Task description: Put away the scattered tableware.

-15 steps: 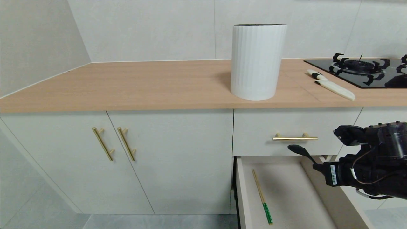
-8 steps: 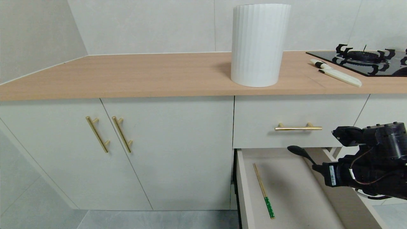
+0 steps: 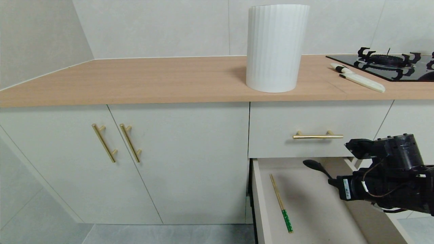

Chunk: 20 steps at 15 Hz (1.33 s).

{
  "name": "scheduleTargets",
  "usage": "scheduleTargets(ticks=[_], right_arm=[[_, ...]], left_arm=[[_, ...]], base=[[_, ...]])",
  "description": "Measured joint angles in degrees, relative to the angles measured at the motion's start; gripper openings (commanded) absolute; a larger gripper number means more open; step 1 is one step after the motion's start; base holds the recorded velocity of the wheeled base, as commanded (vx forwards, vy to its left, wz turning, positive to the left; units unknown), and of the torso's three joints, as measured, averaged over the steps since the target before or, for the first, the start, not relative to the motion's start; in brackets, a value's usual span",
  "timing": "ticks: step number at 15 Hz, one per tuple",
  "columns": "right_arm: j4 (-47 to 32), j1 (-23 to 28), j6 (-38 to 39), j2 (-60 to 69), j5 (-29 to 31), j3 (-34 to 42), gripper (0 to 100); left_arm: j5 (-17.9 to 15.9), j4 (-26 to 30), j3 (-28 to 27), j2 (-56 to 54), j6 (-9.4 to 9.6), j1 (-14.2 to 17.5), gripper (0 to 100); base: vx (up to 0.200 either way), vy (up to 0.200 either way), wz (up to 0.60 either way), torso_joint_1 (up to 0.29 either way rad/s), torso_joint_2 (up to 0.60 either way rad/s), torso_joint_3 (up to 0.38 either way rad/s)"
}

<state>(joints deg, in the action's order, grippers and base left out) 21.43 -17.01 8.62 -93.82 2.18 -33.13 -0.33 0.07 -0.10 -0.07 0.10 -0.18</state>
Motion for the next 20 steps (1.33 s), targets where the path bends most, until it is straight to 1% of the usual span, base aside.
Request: scheduleTargets(ticks=[3, 6, 8, 11, 16, 20], right_arm=[[1.5, -0.3, 0.8, -5.4, 0.1, -0.5, 0], [1.7, -1.5, 4.9, -11.4, 0.2, -1.8, 0], [2.4, -2.1, 5.5, -15.2, 0.4, -2.3, 0], [7.9, -2.5, 5.6, -21.8, 3.6, -2.4, 0], [21.1, -2.7, 8.2, -33.2, 10.5, -2.3, 0], [21.9, -2.7, 8.4, -36.2, 10.9, -2.3, 0]], left_arm=[[0.0, -0.1, 0.0, 0.0, 0.0, 0.0, 100], [0.0, 0.0, 0.0, 0.0, 0.0, 0.0, 100], [0.0, 0.0, 0.0, 0.0, 0.0, 0.0, 100], [0.0, 0.0, 0.0, 0.0, 0.0, 0.0, 100], [0.0, -0.1, 0.0, 0.0, 0.0, 0.0, 100], [0.0, 0.0, 0.0, 0.0, 0.0, 0.0, 100]], base=[[0.0, 0.0, 0.0, 0.0, 0.0, 0.0], [0.0, 0.0, 0.0, 0.0, 0.0, 0.0], [0.0, 0.0, 0.0, 0.0, 0.0, 0.0], [0.0, 0.0, 0.0, 0.0, 0.0, 0.0], [0.0, 0.0, 0.0, 0.0, 0.0, 0.0], [0.0, 0.0, 0.0, 0.0, 0.0, 0.0]])
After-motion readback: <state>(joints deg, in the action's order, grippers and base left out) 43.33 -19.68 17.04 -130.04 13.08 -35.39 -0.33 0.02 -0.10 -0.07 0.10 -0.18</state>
